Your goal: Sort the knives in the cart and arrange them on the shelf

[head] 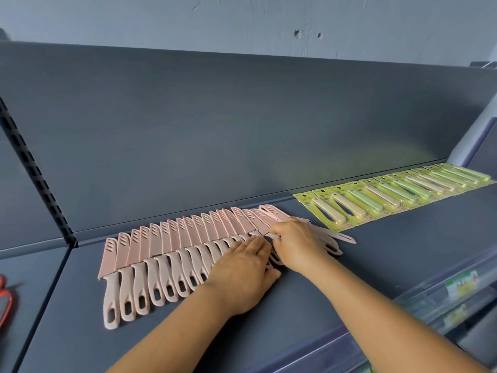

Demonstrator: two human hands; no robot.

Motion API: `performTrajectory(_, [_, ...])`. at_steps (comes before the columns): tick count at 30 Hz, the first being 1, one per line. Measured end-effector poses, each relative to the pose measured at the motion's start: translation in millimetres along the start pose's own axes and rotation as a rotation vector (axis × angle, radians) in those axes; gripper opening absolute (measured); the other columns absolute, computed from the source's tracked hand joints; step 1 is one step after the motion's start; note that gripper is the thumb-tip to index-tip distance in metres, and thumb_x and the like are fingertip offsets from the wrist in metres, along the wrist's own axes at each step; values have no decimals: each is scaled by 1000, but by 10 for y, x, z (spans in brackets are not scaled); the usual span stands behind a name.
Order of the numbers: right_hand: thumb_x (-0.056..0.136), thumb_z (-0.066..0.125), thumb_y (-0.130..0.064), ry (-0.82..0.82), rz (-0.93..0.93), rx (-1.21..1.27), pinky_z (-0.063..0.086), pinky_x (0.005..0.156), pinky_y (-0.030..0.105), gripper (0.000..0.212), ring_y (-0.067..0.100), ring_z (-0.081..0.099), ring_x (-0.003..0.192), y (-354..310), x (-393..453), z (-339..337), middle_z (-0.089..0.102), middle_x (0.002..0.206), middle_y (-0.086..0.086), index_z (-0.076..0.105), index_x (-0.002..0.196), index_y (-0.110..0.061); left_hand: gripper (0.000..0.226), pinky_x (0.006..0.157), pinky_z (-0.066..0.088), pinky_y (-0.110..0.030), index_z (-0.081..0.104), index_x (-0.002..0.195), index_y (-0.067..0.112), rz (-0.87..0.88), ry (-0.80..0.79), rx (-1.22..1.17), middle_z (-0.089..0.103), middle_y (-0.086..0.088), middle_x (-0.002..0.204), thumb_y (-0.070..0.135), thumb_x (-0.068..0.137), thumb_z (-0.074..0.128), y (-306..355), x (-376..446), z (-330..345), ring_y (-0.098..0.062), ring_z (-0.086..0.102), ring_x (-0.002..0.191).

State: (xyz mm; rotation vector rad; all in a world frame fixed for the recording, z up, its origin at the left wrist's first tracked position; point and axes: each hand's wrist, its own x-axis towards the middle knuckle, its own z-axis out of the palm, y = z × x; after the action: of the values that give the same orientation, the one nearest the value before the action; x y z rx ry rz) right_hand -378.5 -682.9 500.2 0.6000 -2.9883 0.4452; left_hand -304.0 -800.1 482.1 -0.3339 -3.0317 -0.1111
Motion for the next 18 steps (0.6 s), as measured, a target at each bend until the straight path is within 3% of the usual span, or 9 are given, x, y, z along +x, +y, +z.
performTrajectory(3, [89,47,-8,1,-3,-34,16,44,24,29,24,40,76,-76,38,-15,48,84,5,38,63,-17,60,117,5,-28,20,149,14,-11,-6,-11,19,0,156,46,99,30,-15,1,7,-16,16,144])
performTrajectory(5, [88,48,-7,0,-10,-34,15,44,22,31,24,40,76,-89,79,3,47,82,4,35,62,-18,61,117,7,-29,21,149,13,-15,-1,-17,20,-1,156,47,99,31,-22,2,11,-17,17,144])
performTrajectory(11, [91,49,-9,3,-16,-76,21,45,24,14,23,44,77,-129,104,-15,60,93,9,48,81,-18,62,117,8,-28,22,149,12,-19,9,-35,21,-3,156,47,99,32,-22,0,12,-18,18,143])
performTrajectory(14, [91,49,-9,-9,-22,-145,34,61,24,13,27,57,90,-138,117,-17,64,106,10,61,93,-15,63,117,6,-27,19,150,12,-22,8,-35,19,-3,157,47,99,32,-29,4,19,-19,16,144])
performTrajectory(18, [92,50,-11,-38,-54,-158,33,66,26,19,27,59,101,-103,118,-20,61,112,10,63,105,-11,63,117,7,-27,20,150,13,-22,4,-37,19,-2,156,48,98,32,-27,0,23,-18,17,144])
